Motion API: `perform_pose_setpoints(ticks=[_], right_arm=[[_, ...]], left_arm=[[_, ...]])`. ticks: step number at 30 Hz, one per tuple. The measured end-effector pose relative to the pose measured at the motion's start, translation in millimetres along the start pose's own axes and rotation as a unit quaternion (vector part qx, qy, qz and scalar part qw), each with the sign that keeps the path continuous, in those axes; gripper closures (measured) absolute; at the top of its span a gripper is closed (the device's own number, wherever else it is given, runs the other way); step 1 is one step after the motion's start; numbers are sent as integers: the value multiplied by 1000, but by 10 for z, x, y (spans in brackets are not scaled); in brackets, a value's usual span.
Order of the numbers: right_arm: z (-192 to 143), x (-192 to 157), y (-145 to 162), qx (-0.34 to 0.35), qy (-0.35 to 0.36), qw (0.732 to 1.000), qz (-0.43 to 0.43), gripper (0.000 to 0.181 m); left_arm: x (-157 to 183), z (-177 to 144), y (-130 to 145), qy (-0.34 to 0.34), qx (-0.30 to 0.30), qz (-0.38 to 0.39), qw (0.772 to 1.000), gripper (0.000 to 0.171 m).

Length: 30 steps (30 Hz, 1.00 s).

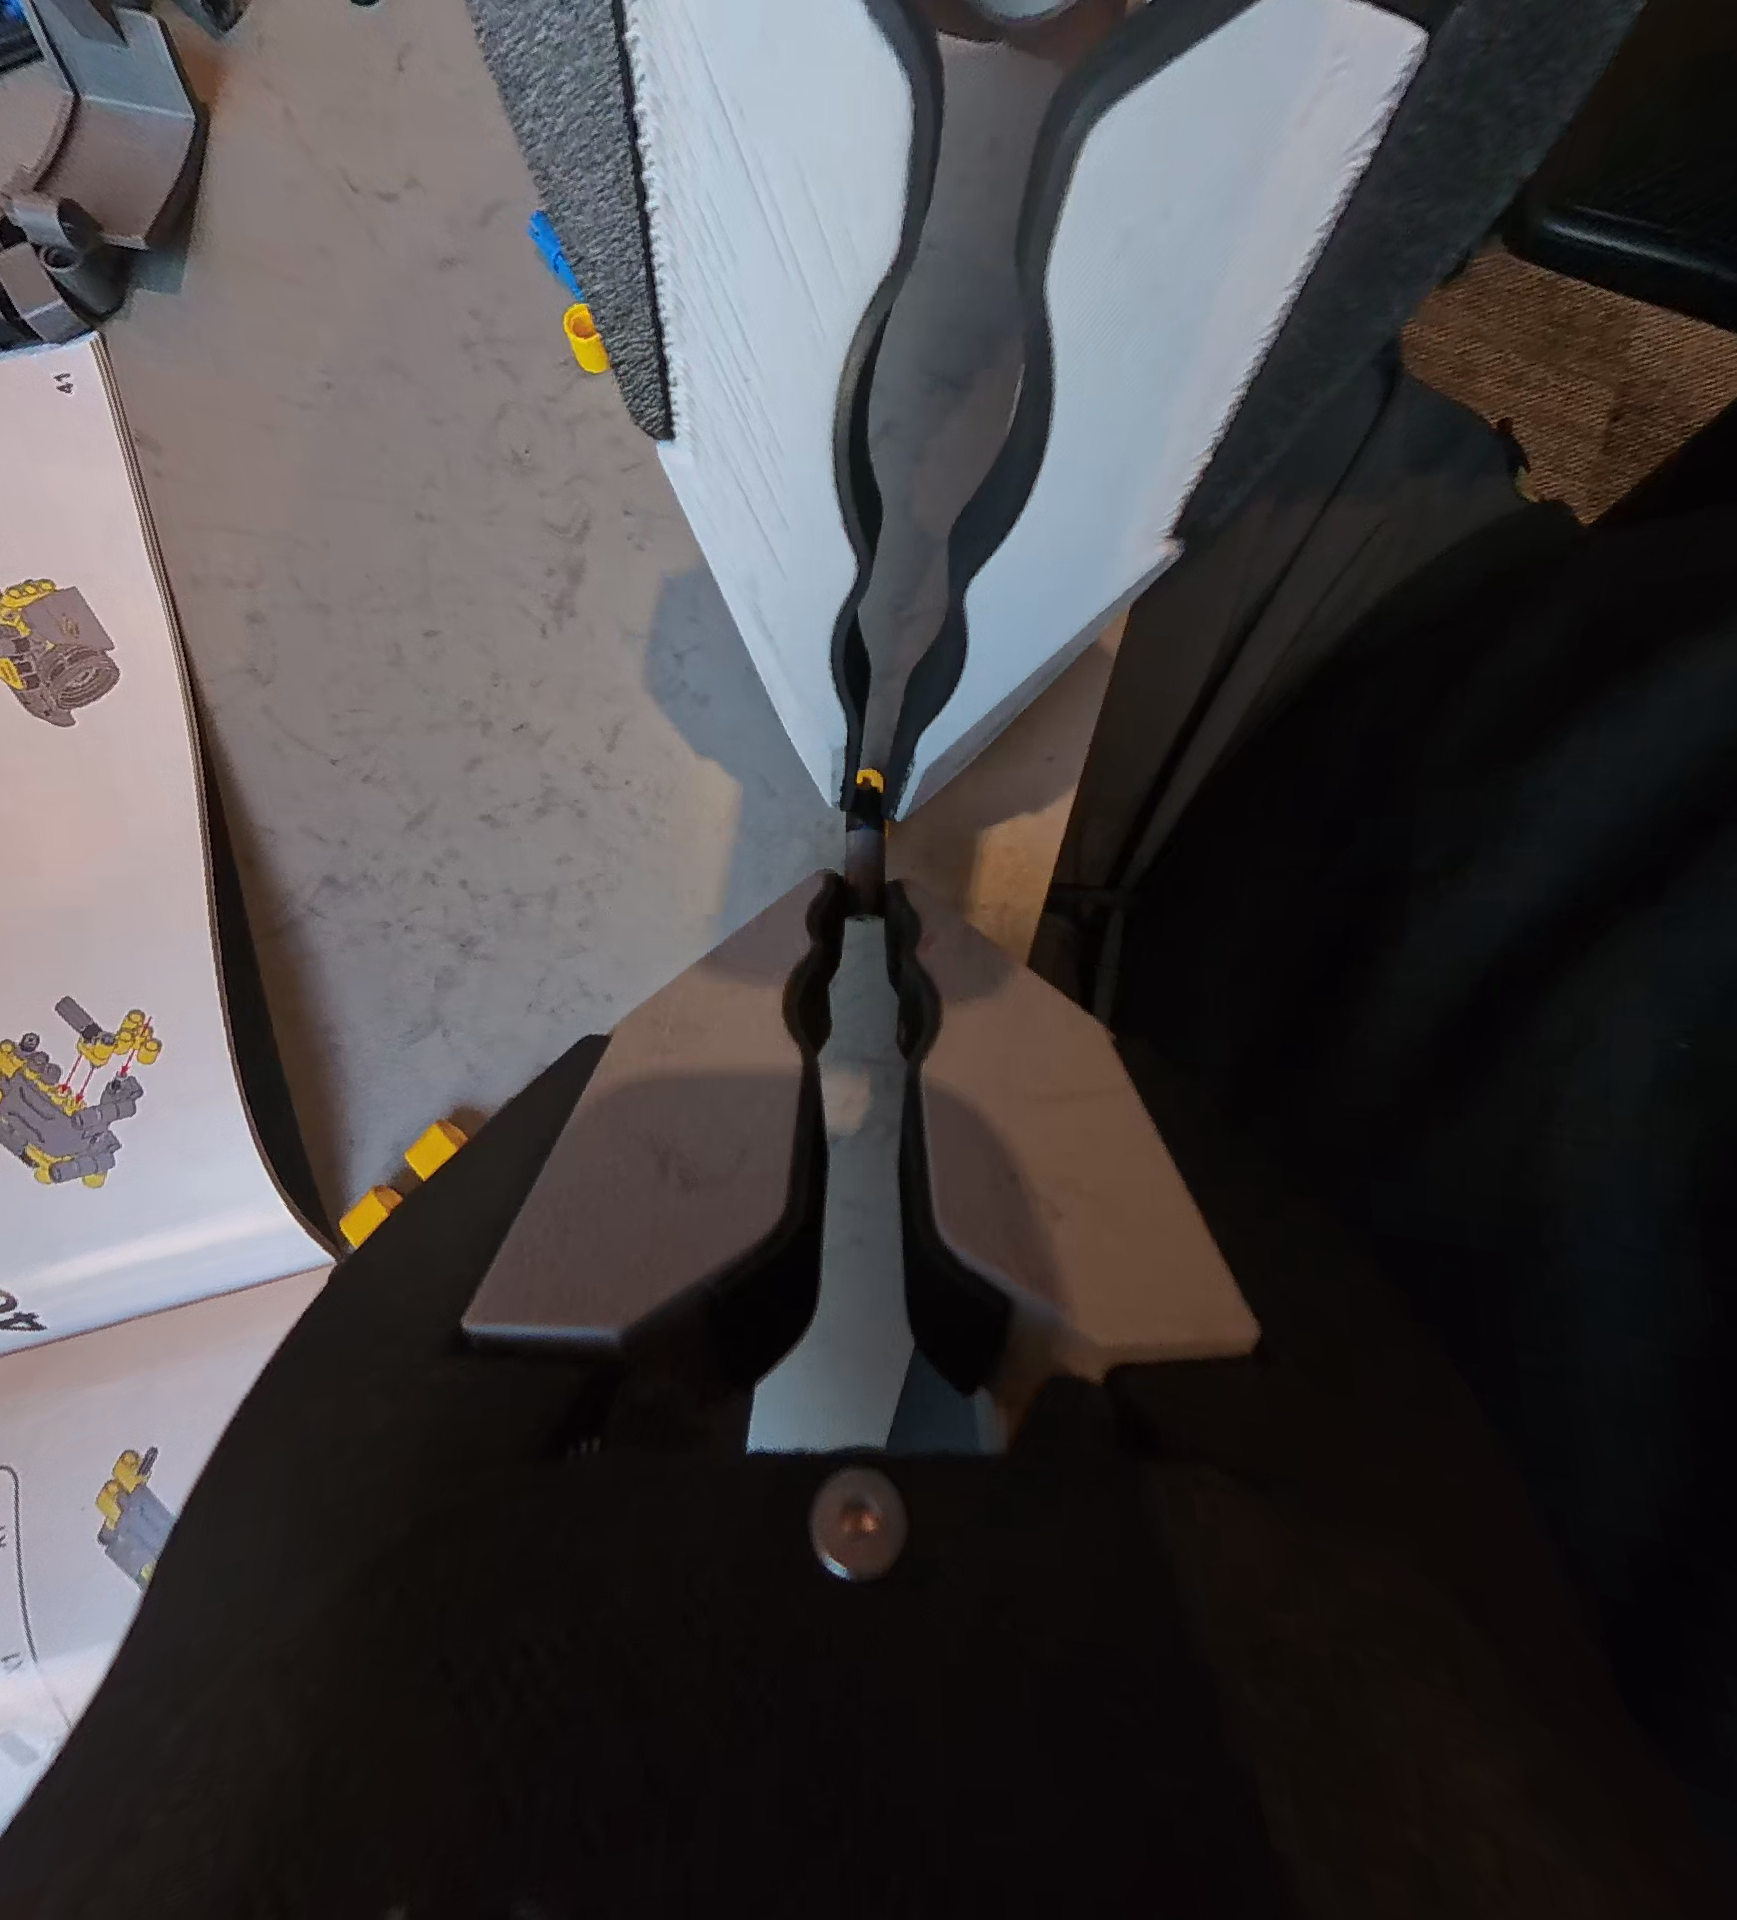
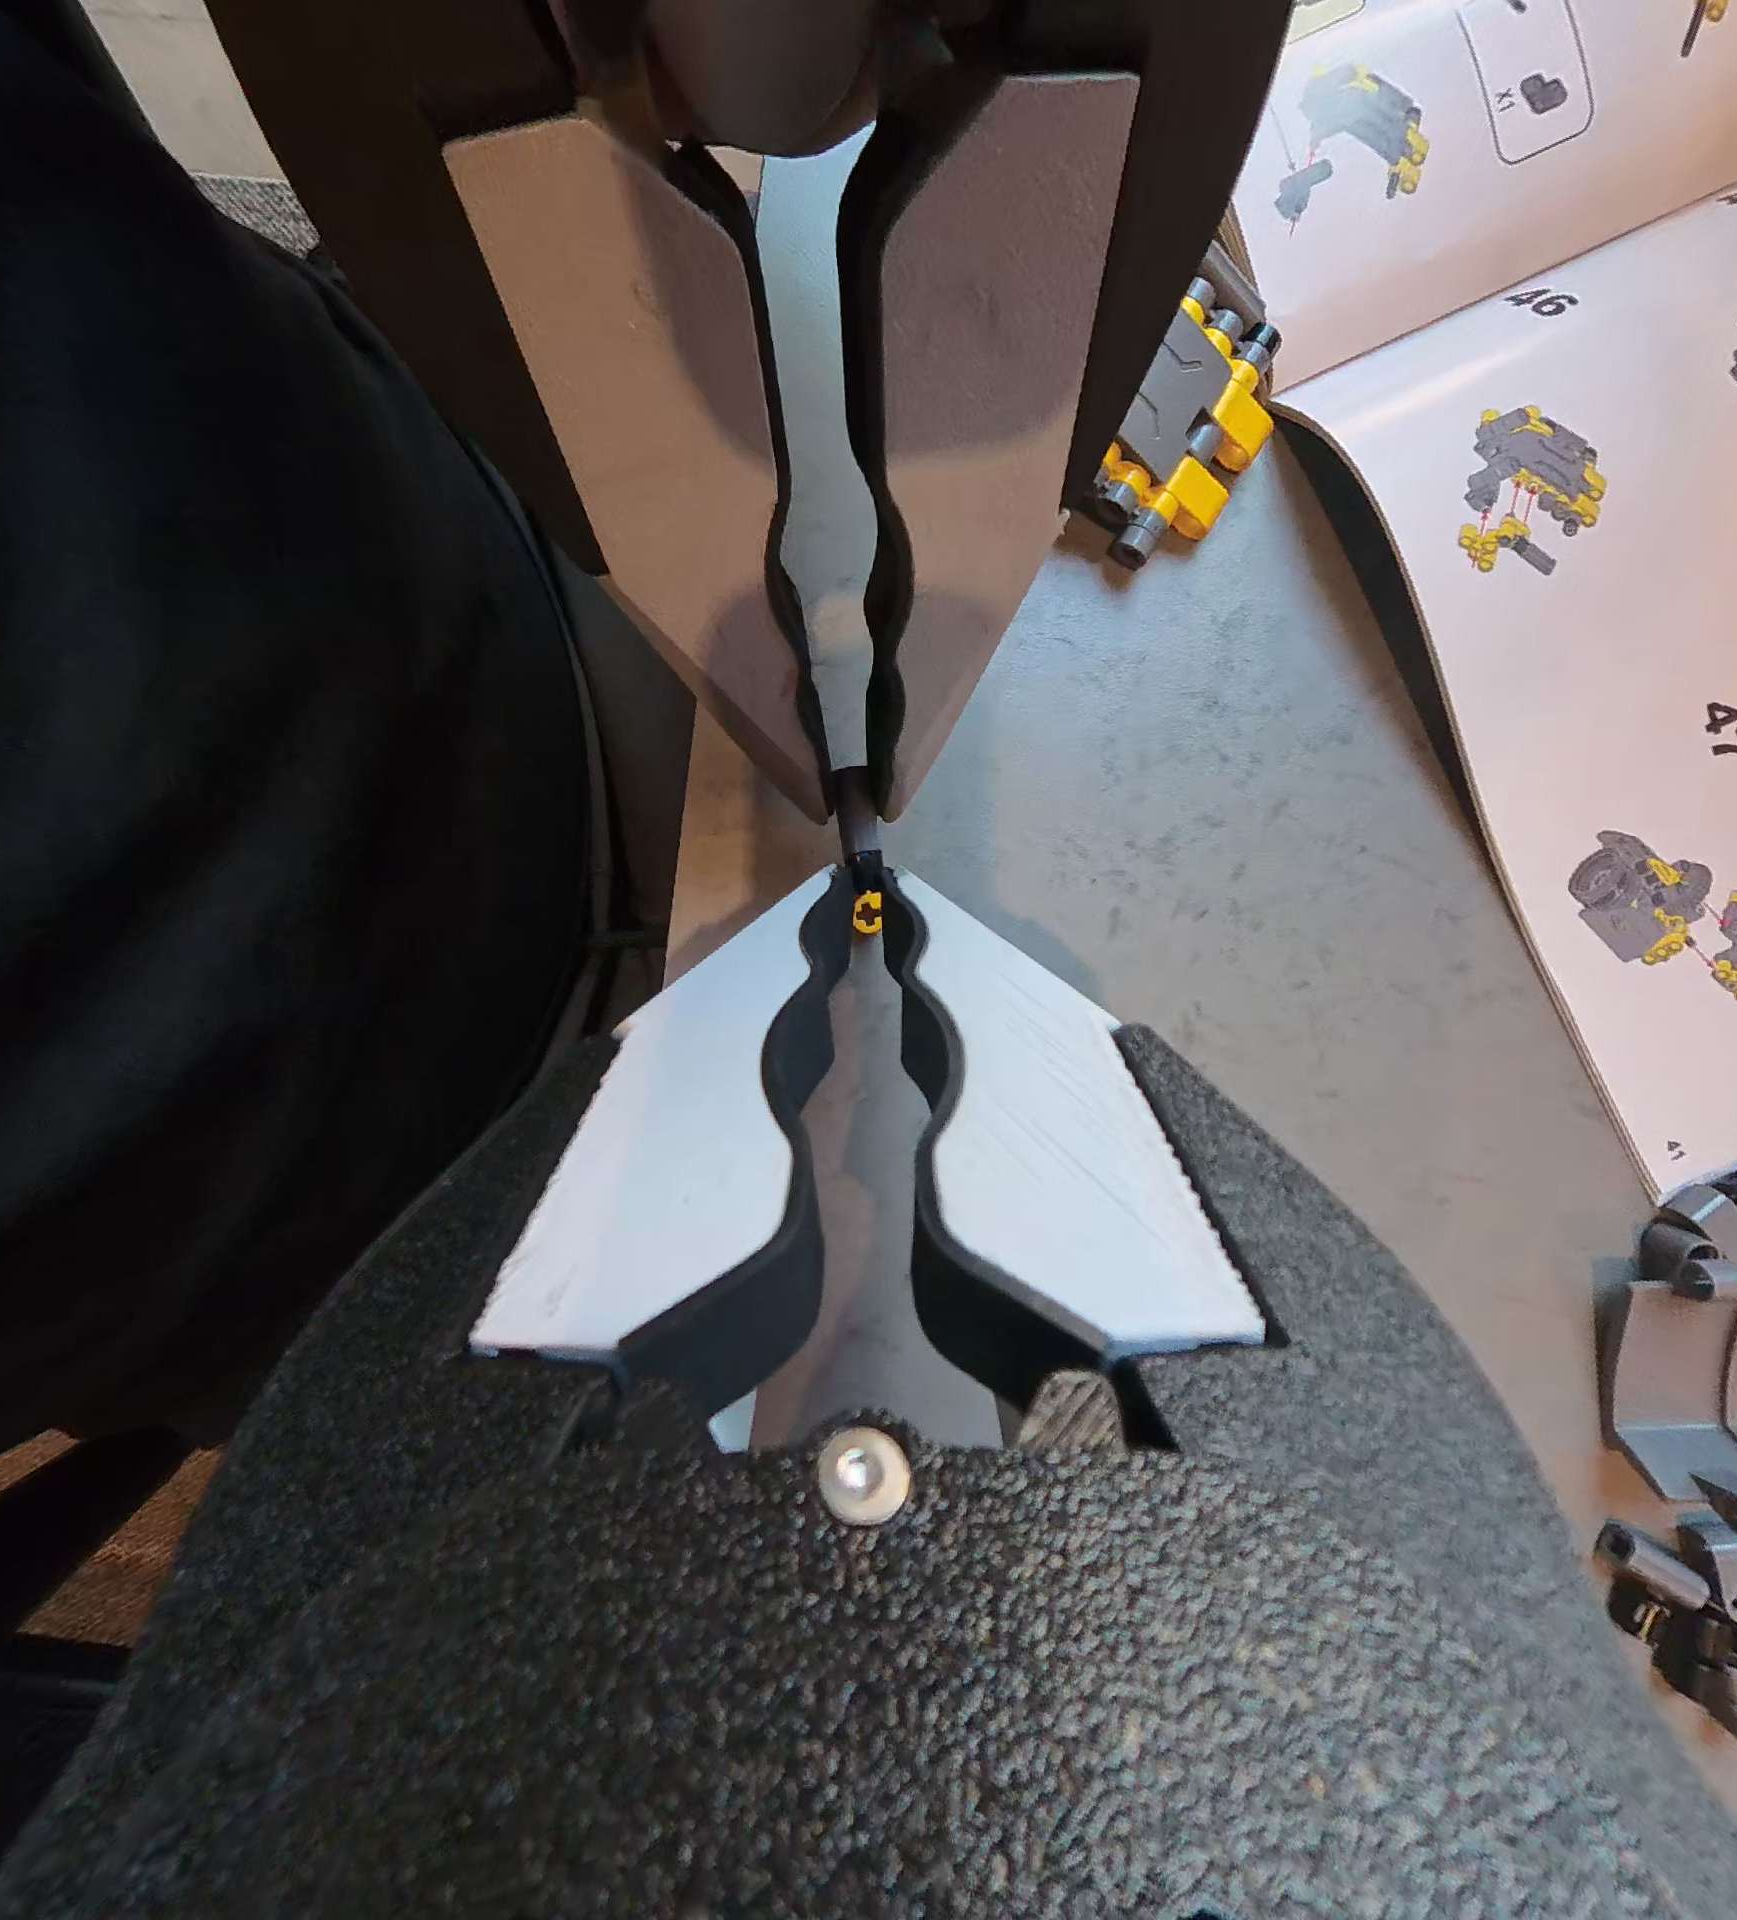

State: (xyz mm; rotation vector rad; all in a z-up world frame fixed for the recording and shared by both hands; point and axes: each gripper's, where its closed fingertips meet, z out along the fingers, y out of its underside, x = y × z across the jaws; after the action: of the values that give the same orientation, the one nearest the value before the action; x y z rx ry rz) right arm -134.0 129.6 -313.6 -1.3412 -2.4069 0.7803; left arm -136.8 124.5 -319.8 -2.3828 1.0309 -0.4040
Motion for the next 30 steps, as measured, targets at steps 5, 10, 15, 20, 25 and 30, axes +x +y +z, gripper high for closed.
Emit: perform_pose_setpoints(ticks=[5,10,15,20,25,30], right_arm=[[20,-15,-3,-3,0,1000,1,178],[19,-15,2,14,-7,1000,16,177],[18,-16,9,40,-18,998,39,177],[15,-11,-9,76,-6,996,53,177],[-19,-2,13,112,5,991,76,163],[-17,44,90,111,23,990,87,163]], left_arm=[[15,37,43,6,-10,-1,1000,166],[17,34,33,6,-1,-5,1000,167],[13,30,22,6,0,-4,1000,167],[8,35,27,4,5,-6,1000,167],[-34,23,60,-7,11,-12,1000,167],[-85,6,76,-18,3,-5,1000,166]])
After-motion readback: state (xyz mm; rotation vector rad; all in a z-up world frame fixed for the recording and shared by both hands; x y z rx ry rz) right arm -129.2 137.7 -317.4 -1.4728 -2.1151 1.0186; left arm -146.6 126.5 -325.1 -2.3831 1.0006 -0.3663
